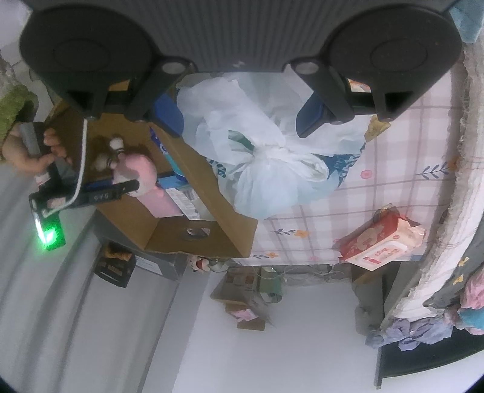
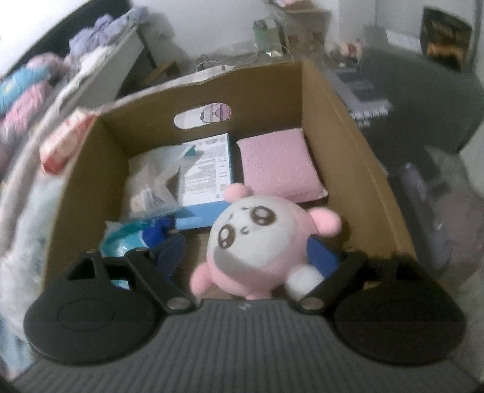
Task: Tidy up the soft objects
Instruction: 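Lower the pink-white plush doll into the box with the right gripper, then move both tools back over the bed toward the blue towel, then grasp the blue towel with the left gripper while the right gripper pinches it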
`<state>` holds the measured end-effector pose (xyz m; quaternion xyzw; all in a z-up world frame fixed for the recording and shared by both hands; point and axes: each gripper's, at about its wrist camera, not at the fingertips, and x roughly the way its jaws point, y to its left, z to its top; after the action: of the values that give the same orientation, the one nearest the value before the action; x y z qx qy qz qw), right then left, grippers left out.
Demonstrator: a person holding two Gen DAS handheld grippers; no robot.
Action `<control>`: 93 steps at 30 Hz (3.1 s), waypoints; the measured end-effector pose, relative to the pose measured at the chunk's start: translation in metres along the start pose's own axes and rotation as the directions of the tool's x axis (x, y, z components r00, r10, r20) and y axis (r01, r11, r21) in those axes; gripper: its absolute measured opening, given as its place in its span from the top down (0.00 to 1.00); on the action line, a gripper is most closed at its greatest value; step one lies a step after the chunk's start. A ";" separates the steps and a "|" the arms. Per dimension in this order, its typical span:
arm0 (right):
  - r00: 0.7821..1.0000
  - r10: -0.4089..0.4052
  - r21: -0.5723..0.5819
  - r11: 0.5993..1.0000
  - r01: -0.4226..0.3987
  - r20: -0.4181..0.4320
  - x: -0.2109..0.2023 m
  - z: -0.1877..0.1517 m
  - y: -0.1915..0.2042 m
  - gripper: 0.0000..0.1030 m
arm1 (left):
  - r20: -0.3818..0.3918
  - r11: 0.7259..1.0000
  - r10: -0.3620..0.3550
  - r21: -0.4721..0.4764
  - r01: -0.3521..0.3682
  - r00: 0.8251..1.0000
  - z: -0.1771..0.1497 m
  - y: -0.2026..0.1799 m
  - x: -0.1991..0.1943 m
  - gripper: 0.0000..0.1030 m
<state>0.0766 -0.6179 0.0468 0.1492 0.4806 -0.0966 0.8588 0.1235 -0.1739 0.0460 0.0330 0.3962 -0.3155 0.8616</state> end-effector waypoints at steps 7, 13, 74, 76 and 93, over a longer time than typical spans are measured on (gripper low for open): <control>0.995 -0.097 -0.124 0.988 0.094 -0.021 0.027 0.002 0.015 0.09 | 0.002 1.000 0.003 0.000 -0.003 1.000 -0.001 0.000 -0.002 0.20; 0.985 -0.166 -0.199 0.968 0.154 -0.044 0.048 0.000 0.031 0.05 | 0.002 1.000 0.005 -0.003 -0.005 1.000 -0.001 0.001 -0.002 0.20; 0.610 0.635 -0.041 0.676 -0.735 -0.474 0.012 -0.143 0.356 0.46 | -0.115 0.872 0.458 -0.135 -0.471 0.882 -0.147 0.171 -0.106 0.57; 0.602 0.639 -0.008 0.682 -0.731 -0.478 0.018 -0.153 0.351 0.46 | -0.107 0.857 0.495 -0.102 -0.505 0.862 -0.148 0.169 -0.103 0.71; 0.639 0.691 -0.025 0.673 -0.740 -0.338 -0.004 -0.131 0.327 0.46 | -0.025 0.991 0.108 -0.070 -0.110 0.994 -0.154 0.104 -0.090 0.96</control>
<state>0.0712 -0.2662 0.0388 0.2704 0.5124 0.3148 0.7518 0.0367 0.0029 -0.0160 0.0273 0.4139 -0.2532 0.8740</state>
